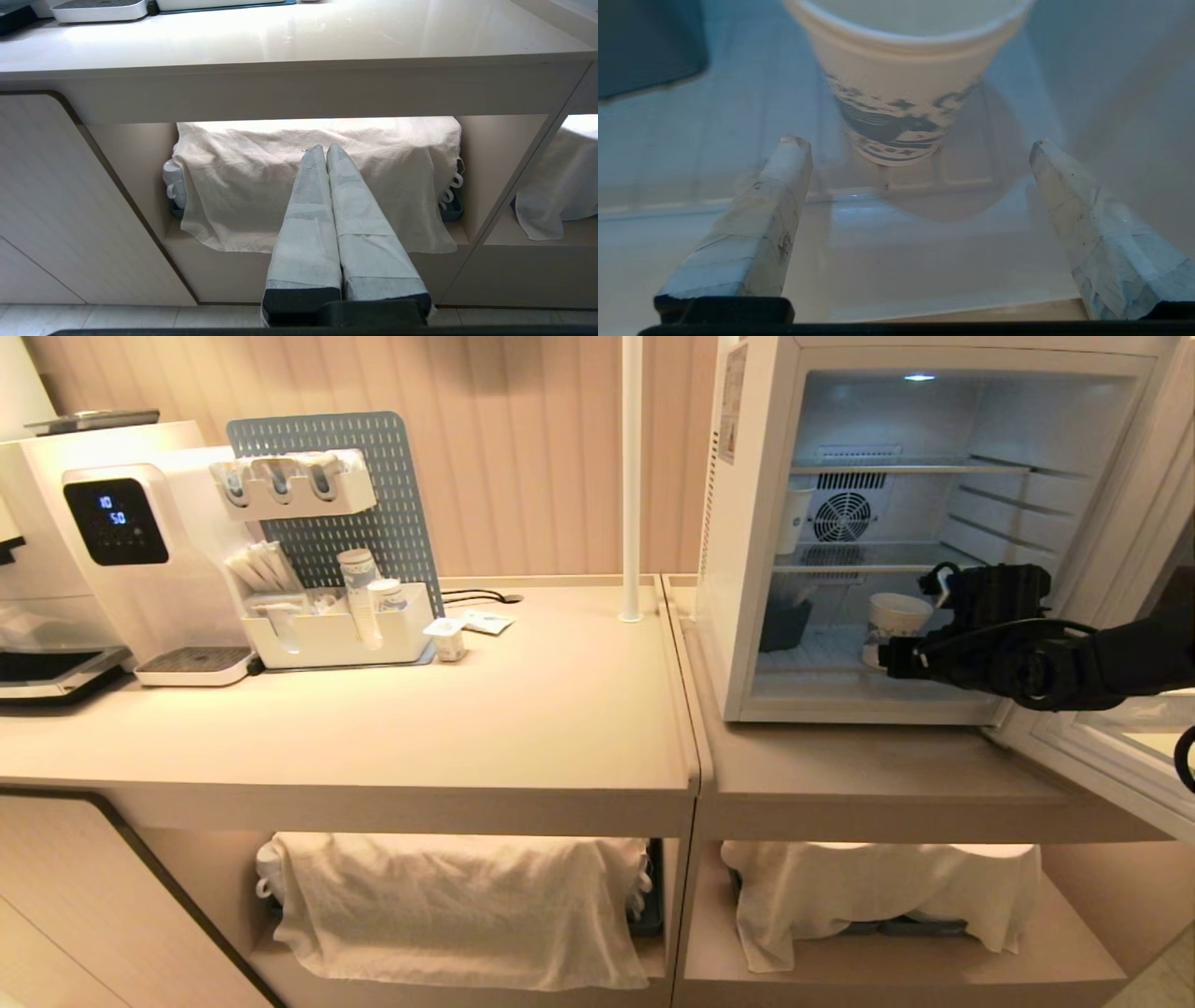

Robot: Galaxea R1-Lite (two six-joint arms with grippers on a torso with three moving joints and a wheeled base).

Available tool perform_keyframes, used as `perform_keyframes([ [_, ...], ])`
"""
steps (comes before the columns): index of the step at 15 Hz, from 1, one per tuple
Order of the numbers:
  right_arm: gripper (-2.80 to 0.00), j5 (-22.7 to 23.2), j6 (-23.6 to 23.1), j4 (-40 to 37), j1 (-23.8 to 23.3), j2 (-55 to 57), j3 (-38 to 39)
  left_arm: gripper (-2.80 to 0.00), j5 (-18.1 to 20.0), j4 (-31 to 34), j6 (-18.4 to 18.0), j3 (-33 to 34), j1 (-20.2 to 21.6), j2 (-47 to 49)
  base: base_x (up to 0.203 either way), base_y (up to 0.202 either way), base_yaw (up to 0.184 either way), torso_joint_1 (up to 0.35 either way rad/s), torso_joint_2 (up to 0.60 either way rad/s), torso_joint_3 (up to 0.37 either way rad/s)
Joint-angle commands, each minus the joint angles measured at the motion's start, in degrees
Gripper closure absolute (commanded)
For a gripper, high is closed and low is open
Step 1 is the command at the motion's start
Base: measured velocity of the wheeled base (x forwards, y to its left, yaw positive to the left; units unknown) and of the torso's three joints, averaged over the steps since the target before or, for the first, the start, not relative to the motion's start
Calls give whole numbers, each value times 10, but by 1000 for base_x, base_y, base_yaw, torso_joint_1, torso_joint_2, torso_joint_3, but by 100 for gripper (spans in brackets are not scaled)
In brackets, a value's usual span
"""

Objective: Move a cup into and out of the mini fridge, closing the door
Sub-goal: Take the paper cup out of the freezer

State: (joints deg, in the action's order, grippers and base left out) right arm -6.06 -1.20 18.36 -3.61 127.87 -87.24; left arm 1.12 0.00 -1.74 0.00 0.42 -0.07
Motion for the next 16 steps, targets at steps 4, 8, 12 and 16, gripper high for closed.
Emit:
perform_keyframes([
  [4,-280,-1,4,29,0,32,-24,0,0,0,0,0,-1,0,0,0,0,0,0,0],
  [8,-280,-1,5,45,1,45,-38,0,0,0,0,0,-1,0,0,0,0,0,0,0],
  [12,-280,-1,4,52,1,55,-49,0,0,0,0,0,0,0,0,0,0,0,0,0],
  [16,0,1,6,59,1,55,-47,0,0,0,0,0,0,0,0,0,0,0,0,0],
])
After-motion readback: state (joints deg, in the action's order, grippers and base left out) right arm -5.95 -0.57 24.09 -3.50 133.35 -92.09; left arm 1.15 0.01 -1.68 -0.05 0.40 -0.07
